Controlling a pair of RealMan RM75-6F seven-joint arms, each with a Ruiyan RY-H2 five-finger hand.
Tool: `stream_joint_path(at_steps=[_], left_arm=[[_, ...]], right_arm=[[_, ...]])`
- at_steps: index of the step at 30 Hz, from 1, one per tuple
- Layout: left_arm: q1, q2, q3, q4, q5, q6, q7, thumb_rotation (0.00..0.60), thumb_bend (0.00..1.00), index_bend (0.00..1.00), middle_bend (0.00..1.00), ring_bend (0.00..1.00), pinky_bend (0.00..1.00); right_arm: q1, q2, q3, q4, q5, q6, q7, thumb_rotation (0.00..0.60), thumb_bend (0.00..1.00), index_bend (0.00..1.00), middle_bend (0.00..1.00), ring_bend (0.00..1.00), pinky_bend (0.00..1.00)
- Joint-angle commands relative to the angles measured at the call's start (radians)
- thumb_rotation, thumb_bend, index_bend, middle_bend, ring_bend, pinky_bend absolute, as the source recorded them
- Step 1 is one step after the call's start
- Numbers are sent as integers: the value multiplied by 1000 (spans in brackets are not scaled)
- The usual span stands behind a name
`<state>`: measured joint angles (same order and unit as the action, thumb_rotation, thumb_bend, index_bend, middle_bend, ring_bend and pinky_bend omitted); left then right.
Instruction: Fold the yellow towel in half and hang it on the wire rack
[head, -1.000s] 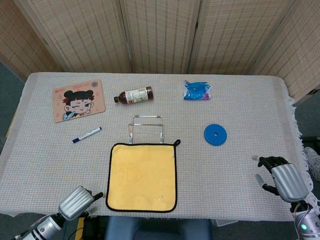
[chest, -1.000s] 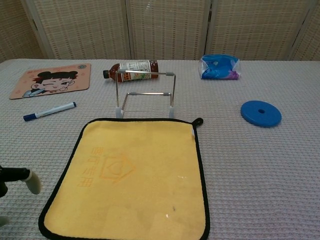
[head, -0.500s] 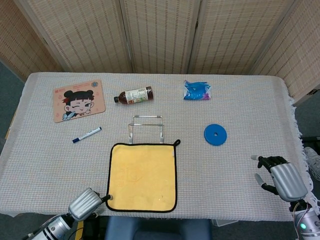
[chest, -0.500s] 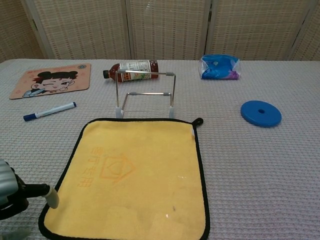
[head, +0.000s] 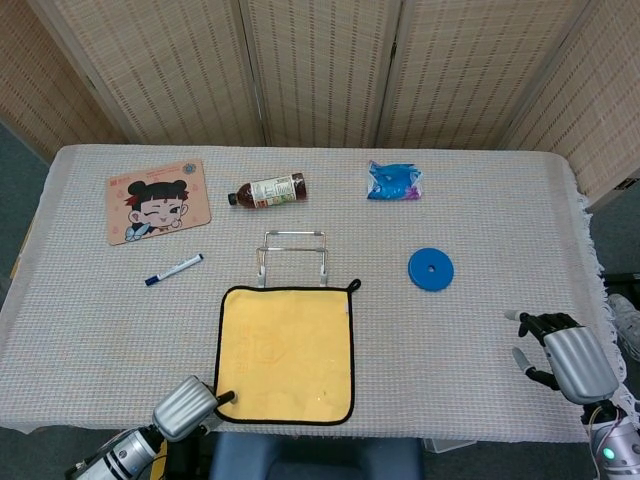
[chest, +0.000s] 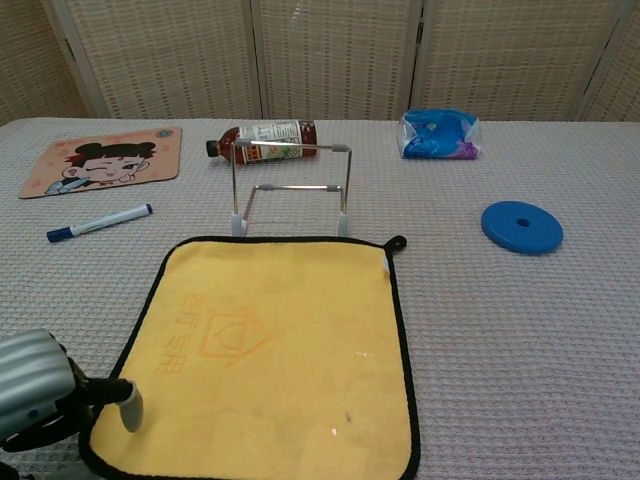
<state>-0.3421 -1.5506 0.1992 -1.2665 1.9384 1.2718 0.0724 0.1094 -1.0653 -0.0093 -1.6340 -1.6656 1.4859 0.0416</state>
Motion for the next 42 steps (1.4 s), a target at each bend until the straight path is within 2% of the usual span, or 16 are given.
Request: stream_joint_path(at_steps=[1,11,19,23,27,30,33,36,42], left_arm=[[-6,-7,-4,3,-8,-4,0,600,351,454,970,830,970],[-9,-17,-4,16,-36,2,4,600,360,563,978,840,977],[-14,-15,9,7,-44,0,0,600,468,624,984,843,978],[-17,-16,8,-2,-47,9,-10,600,483,641,987,846,979],[-19,-17,7,-5,-53,12,-15,600,488,648,988,847,981],[-19,-16,8,-9,-56,16,-16,600,488,649,989,847,981],[-17,-14,9,-14,-59,23,-15,600,488,646,989,848,981],[-14,-13,12,-18,-61,26,-12,600,488,638,989,848,981],[-11,-15,15,-18,-60,37,-14,600,488,637,989,848,981]], right_arm=[[-1,1,0,1,2,1,1,600,387,278,492,449,363],[-1,0,-2,9,0,-1,10,600,388,278,501,459,362],[22,-2,-22,-1,-46,-32,3,600,388,278,501,462,383],[57,-10,-40,-21,-106,-74,-24,600,388,278,518,489,522],[111,-41,-63,-36,-171,-149,-41,600,388,278,552,552,726],[154,-78,-76,-43,-217,-206,-60,600,388,279,610,645,874],[196,-121,-86,-44,-249,-271,-91,600,388,295,698,752,972],[231,-171,-93,-40,-268,-330,-125,600,346,308,783,836,1000],[283,-273,-98,-11,-274,-420,-182,600,286,382,852,910,1000]])
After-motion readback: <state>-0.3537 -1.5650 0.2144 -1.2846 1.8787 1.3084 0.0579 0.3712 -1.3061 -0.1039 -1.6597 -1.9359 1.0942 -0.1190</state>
